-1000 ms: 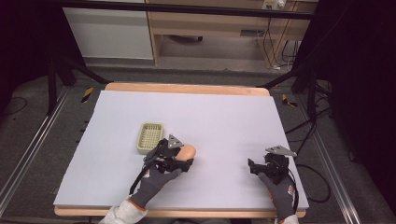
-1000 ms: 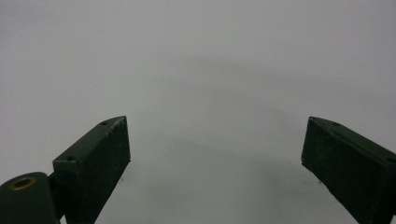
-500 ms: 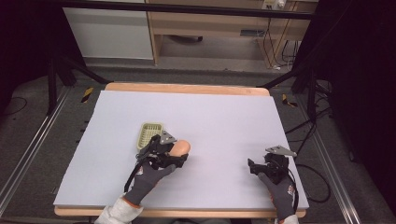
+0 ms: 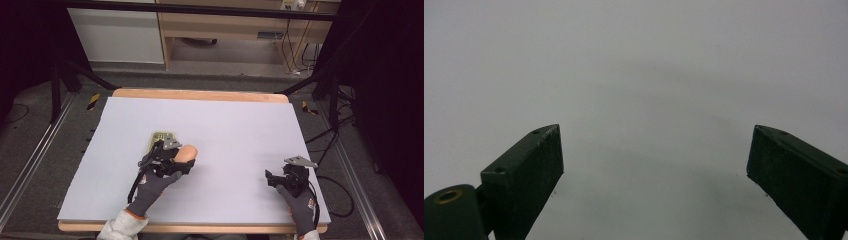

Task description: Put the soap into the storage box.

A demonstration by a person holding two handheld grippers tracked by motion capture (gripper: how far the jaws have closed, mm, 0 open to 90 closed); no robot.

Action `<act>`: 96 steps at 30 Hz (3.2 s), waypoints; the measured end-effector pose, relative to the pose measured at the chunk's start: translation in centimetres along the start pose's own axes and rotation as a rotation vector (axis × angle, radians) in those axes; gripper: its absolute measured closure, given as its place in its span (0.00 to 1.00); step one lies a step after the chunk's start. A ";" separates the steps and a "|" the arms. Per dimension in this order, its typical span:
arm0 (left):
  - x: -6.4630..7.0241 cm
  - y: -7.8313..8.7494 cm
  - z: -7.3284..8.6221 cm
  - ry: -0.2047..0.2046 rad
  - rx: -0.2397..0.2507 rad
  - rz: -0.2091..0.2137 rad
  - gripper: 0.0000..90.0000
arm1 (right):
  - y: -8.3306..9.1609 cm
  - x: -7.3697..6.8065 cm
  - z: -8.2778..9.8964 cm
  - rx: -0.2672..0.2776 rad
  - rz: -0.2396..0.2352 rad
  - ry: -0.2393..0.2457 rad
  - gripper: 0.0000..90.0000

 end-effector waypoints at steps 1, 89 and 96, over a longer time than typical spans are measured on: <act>-0.4 0.2 -0.1 0.009 0.008 -0.007 0.35 | 0.0 0.0 0.0 -0.001 -0.001 0.002 0.09; -9.3 -3.1 1.6 0.107 -0.055 -0.195 0.35 | -0.2 -0.3 -0.1 -0.001 0.005 0.006 0.09; -9.4 -3.3 1.8 0.104 -0.069 -0.204 0.35 | -0.2 -0.3 -0.1 -0.002 0.004 0.007 0.09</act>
Point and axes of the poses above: each handheld gripper's, and its own axes: y roughly backward along the jaws, z roughly out of its underside, x roughly to its right, the point moved 1 cm from there along -y, roughly forward along the jaws, and after that the axes turned 3 degrees about x, right-handed, at the moved point
